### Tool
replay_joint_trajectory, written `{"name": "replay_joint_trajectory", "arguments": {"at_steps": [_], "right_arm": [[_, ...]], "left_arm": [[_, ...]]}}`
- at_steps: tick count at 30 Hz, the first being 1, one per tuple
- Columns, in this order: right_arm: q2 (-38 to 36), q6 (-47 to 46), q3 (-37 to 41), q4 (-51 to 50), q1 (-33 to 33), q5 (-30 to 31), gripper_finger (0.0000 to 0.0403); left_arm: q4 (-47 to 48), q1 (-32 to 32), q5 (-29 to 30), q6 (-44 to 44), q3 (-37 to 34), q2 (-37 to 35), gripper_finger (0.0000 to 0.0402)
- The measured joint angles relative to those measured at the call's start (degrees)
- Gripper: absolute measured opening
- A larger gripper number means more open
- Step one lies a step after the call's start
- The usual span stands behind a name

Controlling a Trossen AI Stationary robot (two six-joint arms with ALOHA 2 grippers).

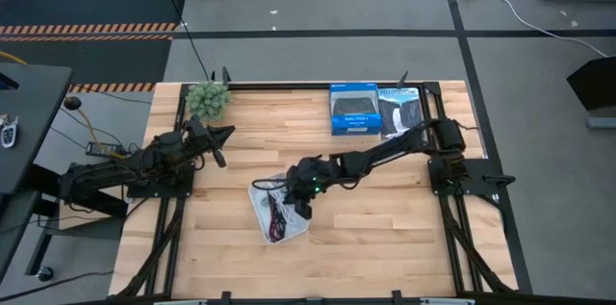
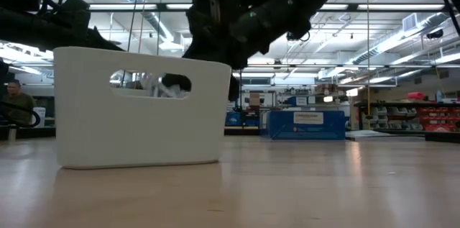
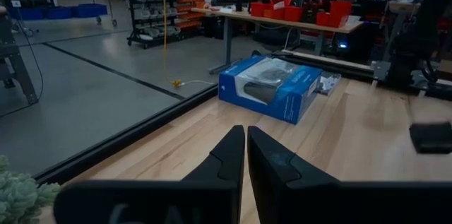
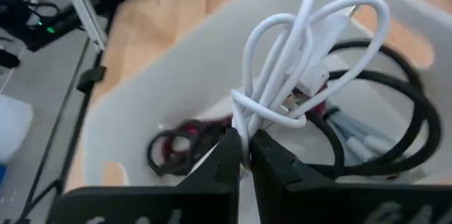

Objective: Pick and place USB-C Cables
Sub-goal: Put the white charger cable into the white bin

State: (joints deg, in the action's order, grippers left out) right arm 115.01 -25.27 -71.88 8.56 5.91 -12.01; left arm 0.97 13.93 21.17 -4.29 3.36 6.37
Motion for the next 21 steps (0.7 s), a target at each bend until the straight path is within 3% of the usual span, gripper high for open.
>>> {"name": "replay_joint_trajectory", "arguments": {"at_steps": [9, 16, 21], "right_arm": [[2.9, -3.6, -0.2, -1.1, 0.2, 0.3, 0.0077], [2.0, -6.0, -0.1, -2.5, -1.2, -3.5, 0.0138], [-0.8, -4.6, 0.1, -5.0, -1.3, -3.9, 0.0159]], "left_arm": [[-0.3, 0.0, 0.0, 0.0, 0.0, 0.0, 0.0025], [-0.3, 0.0, 0.0, 0.0, 0.0, 0.0, 0.0025], [-0.3, 0.0, 0.0, 0.0, 0.0, 0.0, 0.0025]]}}
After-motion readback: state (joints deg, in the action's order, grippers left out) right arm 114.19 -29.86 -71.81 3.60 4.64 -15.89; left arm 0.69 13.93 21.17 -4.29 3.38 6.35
